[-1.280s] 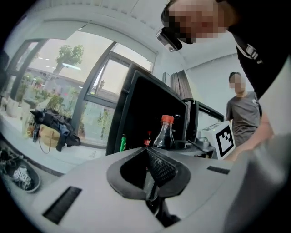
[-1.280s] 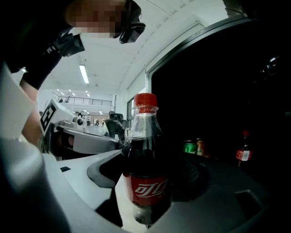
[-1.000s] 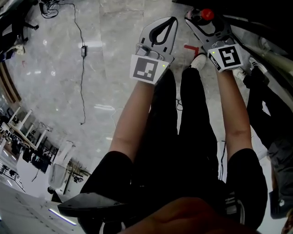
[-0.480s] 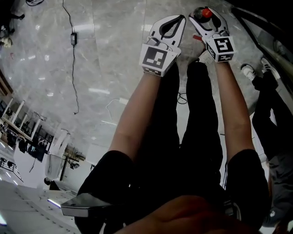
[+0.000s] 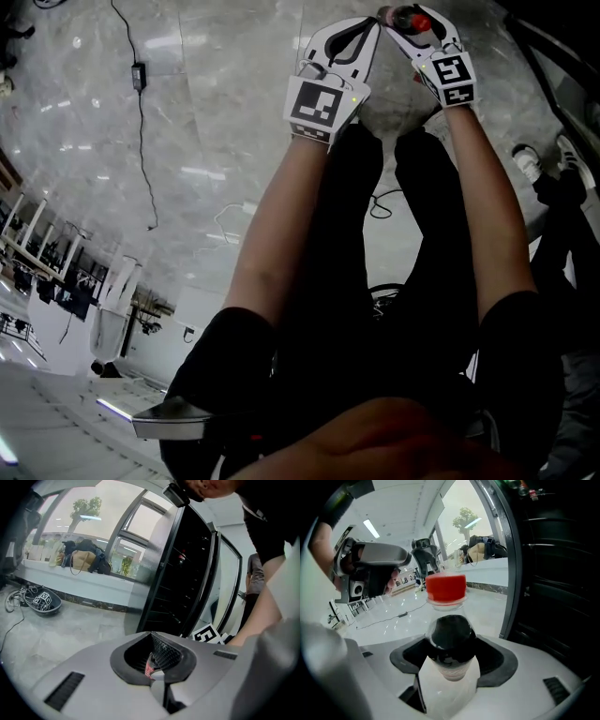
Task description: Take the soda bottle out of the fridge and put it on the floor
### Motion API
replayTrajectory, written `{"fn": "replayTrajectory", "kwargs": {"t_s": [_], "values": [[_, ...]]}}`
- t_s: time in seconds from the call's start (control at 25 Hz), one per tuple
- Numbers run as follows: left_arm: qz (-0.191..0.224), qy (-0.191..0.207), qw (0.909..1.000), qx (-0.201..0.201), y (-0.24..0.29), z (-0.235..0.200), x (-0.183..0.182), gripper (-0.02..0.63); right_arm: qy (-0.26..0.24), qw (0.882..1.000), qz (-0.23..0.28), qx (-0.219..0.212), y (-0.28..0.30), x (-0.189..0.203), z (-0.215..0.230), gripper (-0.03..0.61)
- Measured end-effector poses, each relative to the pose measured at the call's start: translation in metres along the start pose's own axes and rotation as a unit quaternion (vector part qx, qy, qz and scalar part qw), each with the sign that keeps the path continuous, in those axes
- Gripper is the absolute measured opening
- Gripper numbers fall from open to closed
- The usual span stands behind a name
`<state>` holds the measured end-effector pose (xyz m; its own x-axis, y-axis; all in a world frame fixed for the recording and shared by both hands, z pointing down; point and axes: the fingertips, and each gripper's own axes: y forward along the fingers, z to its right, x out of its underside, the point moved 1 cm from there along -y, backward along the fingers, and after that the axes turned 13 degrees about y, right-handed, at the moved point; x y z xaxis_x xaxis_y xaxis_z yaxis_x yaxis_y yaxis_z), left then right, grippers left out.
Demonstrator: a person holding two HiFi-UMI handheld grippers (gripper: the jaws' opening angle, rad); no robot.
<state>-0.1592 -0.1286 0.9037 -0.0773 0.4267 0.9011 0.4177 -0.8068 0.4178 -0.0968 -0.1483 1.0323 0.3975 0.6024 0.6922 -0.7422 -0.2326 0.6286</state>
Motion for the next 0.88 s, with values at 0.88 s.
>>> {"fn": "replayTrajectory", "kwargs": {"t_s": [0.88], "values": [[-0.013, -0.002, 0.9994, -0.033, -0.007, -0.013, 0.047, 0.0, -0.096, 0.989, -0.1, -0.048, 0.053, 0.087, -0.009, 0.314]]}}
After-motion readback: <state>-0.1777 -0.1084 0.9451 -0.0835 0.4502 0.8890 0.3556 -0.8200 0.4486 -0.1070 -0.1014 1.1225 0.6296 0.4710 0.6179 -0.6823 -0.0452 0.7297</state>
